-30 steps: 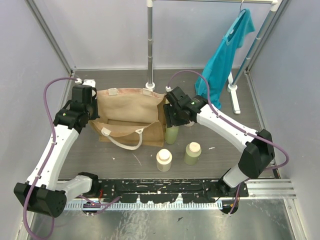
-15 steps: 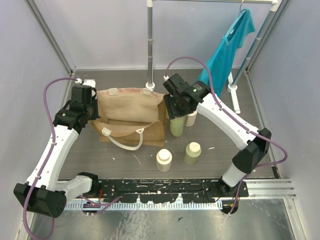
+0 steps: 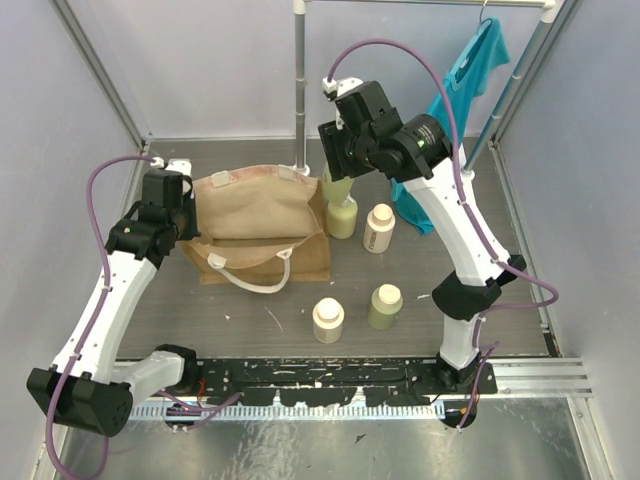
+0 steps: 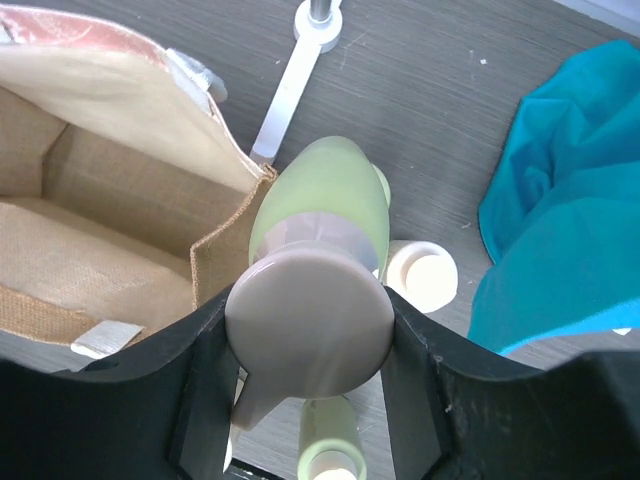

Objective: Place the personal care products into the canvas bag

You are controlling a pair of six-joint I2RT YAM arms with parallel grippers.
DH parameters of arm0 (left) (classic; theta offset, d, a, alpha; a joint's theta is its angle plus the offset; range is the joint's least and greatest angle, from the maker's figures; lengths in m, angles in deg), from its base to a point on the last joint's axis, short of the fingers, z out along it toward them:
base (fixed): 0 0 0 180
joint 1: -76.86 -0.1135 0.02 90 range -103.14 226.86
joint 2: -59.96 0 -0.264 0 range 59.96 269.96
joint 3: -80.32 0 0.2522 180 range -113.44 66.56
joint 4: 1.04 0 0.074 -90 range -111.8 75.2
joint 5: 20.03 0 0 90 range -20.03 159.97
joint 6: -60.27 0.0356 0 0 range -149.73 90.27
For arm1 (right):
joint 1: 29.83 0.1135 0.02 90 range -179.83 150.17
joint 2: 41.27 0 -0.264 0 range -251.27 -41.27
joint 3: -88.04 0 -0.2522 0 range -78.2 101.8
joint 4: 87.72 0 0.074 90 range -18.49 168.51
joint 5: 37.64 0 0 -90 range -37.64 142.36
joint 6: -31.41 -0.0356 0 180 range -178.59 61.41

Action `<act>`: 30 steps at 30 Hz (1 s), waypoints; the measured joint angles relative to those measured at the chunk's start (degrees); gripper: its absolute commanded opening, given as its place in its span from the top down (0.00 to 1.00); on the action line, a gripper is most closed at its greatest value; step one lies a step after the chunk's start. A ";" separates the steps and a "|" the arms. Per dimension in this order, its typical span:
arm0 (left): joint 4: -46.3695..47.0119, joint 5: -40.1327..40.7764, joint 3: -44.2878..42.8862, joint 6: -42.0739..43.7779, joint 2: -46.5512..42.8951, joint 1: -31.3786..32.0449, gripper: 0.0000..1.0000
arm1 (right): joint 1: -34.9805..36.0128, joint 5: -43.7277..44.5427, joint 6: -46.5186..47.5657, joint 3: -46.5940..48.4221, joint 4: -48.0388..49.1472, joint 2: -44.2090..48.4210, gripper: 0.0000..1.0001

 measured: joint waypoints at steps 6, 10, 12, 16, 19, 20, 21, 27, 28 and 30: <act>0.00 -0.72 0.00 -0.13 -0.22 0.00 0.92 | -0.15 -4.42 3.50 -10.36 7.04 3.82 0.99; 0.00 -1.11 0.00 -0.22 -0.37 0.00 0.92 | -0.13 -7.74 5.25 -13.66 11.91 6.32 0.99; 0.00 -1.38 0.00 -0.33 -0.39 0.02 0.92 | -0.11 -9.22 6.10 -13.94 14.56 7.85 0.99; 0.00 -1.68 0.00 -0.42 -0.50 0.00 0.92 | -0.04 -10.56 7.58 -13.97 18.93 12.28 0.99; 0.02 -1.88 0.02 -0.46 -0.55 0.00 0.92 | -0.04 -11.43 8.02 -14.40 22.05 15.98 0.99; 0.02 -1.90 0.02 -0.48 -0.55 0.00 0.92 | -0.04 -11.76 8.15 -14.53 22.93 17.11 0.99; 0.02 -1.97 0.02 -0.52 -0.55 0.00 0.92 | -0.04 -12.11 8.22 -14.64 23.80 18.08 0.99; 0.04 -2.27 0.02 -0.74 -0.61 0.00 0.92 | -0.04 -15.10 7.82 -18.03 28.46 19.69 0.99; 0.04 -2.32 0.02 -0.79 -0.63 0.00 0.92 | -0.04 -15.80 7.58 -19.37 28.94 19.43 0.99; 0.02 -2.38 0.02 -0.81 -0.70 0.00 0.92 | 0.07 -17.14 7.28 -21.22 28.96 18.25 0.99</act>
